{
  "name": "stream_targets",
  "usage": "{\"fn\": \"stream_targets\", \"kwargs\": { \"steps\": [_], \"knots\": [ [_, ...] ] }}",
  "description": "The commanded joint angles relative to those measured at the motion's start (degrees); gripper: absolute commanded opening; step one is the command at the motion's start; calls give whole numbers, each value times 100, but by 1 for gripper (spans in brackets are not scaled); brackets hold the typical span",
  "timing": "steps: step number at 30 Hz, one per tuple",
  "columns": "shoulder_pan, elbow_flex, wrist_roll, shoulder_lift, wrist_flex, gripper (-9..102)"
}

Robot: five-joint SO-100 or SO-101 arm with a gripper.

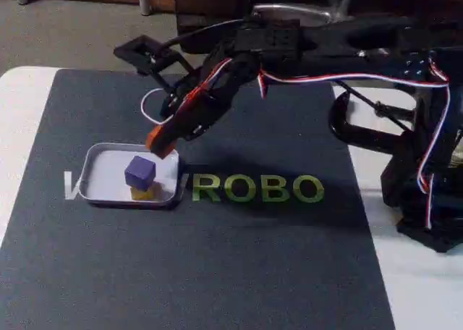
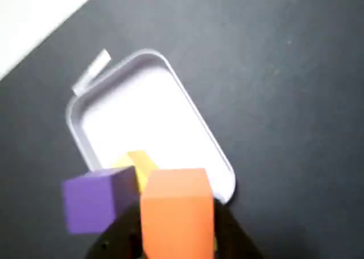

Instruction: Move blocks one by one until all three blocks are in the tray.

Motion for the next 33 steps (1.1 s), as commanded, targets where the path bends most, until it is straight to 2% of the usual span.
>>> {"fn": "stream_targets", "kwargs": {
  "steps": [1,6,16,17,20,23,27,33],
  "knots": [
    [18,-290,-35,44,18,20],
    [44,-290,-44,53,18,27],
    [105,-255,-123,404,334,28],
    [114,-237,-158,492,404,26],
    [141,-229,-299,765,694,8],
    [141,-229,-475,976,967,-1],
    [185,-70,-817,1292,1222,-8],
    [167,800,-1178,2215,1222,-8]
  ]
}}
